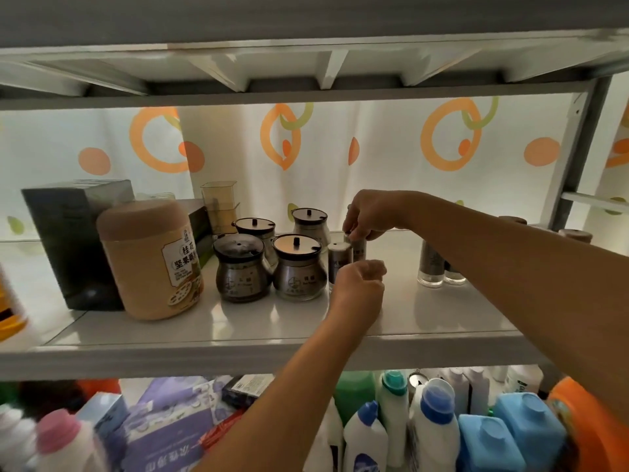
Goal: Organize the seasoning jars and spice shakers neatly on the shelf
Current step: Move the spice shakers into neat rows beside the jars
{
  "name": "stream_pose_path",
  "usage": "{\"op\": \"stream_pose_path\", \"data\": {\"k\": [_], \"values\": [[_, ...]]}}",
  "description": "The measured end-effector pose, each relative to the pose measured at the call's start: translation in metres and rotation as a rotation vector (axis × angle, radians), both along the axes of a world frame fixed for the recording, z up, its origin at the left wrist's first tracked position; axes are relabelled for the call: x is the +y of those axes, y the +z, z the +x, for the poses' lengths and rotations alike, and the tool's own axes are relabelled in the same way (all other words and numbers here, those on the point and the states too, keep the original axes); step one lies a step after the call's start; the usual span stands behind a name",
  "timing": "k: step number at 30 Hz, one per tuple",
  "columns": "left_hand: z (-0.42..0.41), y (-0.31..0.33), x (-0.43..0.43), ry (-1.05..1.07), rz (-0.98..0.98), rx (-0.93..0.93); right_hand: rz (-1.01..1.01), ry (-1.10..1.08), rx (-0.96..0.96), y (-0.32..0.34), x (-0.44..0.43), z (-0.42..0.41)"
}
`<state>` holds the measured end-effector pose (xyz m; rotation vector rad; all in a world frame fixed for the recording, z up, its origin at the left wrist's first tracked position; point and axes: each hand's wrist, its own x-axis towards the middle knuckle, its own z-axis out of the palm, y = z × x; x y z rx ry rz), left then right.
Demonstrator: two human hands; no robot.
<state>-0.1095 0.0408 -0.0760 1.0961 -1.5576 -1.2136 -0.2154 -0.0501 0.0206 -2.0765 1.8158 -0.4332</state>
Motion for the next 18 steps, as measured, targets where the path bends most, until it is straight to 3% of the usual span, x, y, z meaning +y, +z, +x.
{"op": "stream_pose_path", "data": {"k": [7, 18], "values": [[0.037, -0.007, 0.001, -0.138, -0.051, -0.079, 0.016, 0.06, -0.023, 0.0, -0.002, 0.016], [0.06, -0.013, -0.011, -0.216, 0.1, 0.163, 0.055, 0.09, -0.053, 0.002, -0.004, 0.026]]}}
